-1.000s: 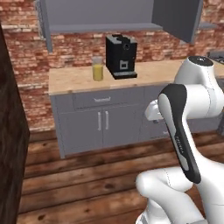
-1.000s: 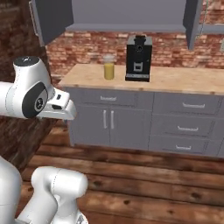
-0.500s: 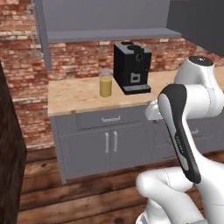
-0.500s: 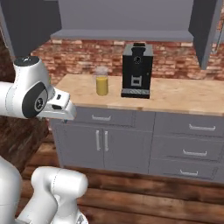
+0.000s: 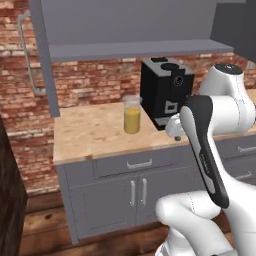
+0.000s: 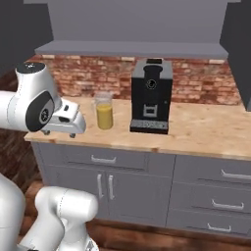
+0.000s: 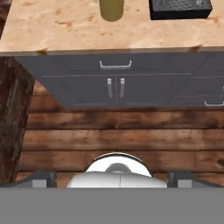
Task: There is a tray on the dining counter. Grab the cup, mug, and pitcher and place them on the tray. The pitcher may be placed next to the tray if it cannot fit the tray.
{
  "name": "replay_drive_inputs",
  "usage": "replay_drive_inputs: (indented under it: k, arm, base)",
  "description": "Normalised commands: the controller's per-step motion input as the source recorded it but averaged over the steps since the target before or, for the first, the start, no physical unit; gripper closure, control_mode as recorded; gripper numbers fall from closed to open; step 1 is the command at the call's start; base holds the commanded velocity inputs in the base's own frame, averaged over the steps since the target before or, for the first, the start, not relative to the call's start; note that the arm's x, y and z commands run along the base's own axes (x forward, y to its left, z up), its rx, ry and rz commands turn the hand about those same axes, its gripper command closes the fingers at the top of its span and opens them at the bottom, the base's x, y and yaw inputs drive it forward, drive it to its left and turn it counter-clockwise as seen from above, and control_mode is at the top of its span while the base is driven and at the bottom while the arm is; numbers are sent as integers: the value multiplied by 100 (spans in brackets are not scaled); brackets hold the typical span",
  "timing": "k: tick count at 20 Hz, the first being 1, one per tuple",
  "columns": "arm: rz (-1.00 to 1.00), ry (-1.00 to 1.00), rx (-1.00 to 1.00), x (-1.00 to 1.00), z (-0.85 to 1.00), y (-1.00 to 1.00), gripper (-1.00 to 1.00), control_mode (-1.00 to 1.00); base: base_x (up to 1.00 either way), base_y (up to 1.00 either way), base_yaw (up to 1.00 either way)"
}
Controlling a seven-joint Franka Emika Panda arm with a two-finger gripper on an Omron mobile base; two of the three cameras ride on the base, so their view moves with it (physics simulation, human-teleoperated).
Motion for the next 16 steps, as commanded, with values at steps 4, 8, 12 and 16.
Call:
replay_drive_inputs:
  k: [4,8,12,16]
  arm:
    - [0,0,0,0,0,0,-100,100]
    - [0,0,0,0,0,0,-100,100]
    - [0,0,0,0,0,0,-100,100]
    - [0,0,0,0,0,0,-100,100]
  base:
    - [60,11,0]
    - [76,5,0]
    - [79,1,6]
    - [59,0,16]
